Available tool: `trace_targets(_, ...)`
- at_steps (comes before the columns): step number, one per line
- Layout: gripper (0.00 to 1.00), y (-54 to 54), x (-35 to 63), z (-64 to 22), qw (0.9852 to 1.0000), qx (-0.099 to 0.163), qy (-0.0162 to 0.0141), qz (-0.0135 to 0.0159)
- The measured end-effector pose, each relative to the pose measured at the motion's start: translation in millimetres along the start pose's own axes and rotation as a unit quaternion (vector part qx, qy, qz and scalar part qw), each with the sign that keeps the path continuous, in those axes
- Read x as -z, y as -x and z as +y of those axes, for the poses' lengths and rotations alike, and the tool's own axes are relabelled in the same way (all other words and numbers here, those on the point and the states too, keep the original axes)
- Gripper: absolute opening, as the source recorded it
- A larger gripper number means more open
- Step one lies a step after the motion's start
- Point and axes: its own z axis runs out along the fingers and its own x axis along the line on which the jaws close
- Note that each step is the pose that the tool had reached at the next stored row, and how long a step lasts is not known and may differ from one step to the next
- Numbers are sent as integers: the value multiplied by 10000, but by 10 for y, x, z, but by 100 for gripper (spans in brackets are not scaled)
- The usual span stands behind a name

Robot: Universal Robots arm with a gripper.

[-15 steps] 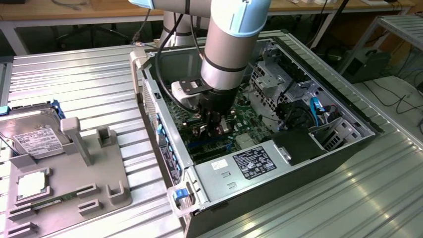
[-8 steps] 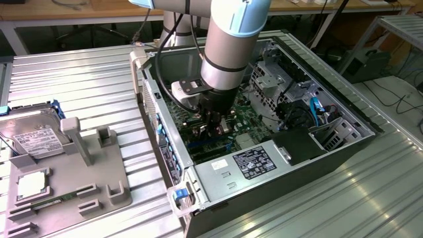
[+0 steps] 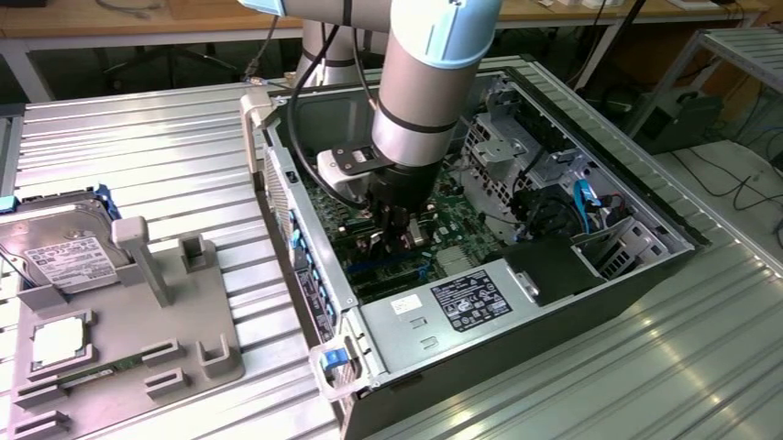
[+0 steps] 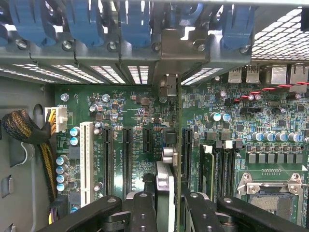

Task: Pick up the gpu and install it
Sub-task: 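Insert the gpu into the slot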

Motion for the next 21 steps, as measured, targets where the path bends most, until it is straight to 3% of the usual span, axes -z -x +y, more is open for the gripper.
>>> trace_targets(18, 28, 0, -33, 1, 10000, 0, -1, 0)
trace_targets(20, 28, 1, -33, 16, 10000, 1, -47, 2)
trace_targets(21, 28, 1, -33, 16, 10000, 1, -47, 2)
